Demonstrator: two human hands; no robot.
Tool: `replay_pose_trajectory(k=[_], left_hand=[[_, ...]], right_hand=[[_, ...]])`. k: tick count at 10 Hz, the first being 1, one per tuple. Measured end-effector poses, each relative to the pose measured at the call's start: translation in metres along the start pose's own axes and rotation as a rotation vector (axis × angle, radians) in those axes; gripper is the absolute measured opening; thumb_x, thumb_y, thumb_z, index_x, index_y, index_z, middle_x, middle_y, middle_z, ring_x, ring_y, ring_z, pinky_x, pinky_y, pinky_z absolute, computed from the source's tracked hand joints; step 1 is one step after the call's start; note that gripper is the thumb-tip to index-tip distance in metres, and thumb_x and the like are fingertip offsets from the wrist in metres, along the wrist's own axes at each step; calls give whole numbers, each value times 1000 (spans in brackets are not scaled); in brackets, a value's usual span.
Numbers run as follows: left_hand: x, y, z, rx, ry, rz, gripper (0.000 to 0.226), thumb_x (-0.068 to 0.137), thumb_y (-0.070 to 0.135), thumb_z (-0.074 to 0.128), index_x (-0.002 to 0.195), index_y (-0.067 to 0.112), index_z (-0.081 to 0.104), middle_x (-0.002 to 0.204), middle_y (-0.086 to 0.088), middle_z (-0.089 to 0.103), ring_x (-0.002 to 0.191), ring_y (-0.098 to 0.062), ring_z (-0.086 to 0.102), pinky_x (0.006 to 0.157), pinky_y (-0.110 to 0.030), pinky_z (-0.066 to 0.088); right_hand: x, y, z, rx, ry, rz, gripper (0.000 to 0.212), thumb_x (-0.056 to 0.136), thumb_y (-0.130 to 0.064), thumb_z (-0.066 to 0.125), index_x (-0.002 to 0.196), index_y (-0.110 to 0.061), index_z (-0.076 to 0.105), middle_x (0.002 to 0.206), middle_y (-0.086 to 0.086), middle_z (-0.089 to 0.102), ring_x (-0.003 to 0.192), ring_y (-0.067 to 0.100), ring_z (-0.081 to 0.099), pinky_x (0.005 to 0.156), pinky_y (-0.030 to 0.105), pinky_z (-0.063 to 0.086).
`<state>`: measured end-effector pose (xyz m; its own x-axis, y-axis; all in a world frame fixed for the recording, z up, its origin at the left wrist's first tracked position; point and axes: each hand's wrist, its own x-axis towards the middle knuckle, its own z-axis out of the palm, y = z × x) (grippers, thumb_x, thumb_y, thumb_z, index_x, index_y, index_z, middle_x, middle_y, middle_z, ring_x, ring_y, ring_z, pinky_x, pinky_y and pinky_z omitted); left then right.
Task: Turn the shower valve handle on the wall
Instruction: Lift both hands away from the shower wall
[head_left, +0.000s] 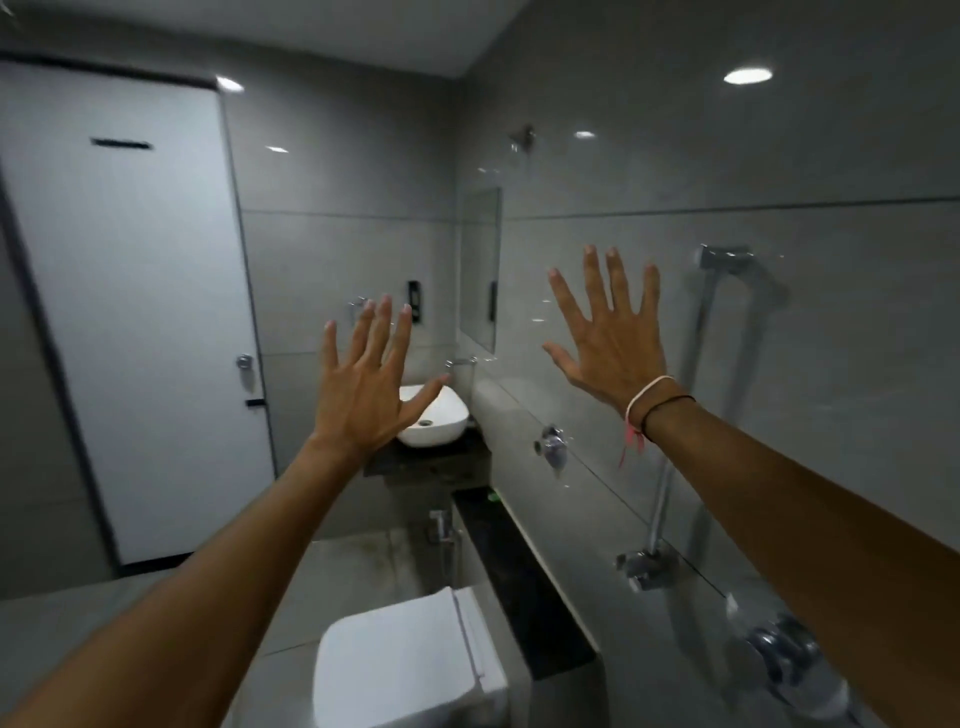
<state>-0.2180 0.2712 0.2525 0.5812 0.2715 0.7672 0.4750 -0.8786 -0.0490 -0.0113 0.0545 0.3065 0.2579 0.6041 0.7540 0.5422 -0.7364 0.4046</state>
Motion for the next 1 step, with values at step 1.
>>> replay_pose_trajectory(k=[1], left_hand=[[1, -41, -40, 84, 47, -53, 96, 88, 78, 21, 161, 17, 8, 171, -14, 5, 158, -30, 5, 125, -62, 6]], right_hand=[[29, -28, -21, 94, 68, 12, 95, 97, -69, 47, 171, -18, 15, 173, 28, 8, 159, 49, 7, 121, 76, 10]])
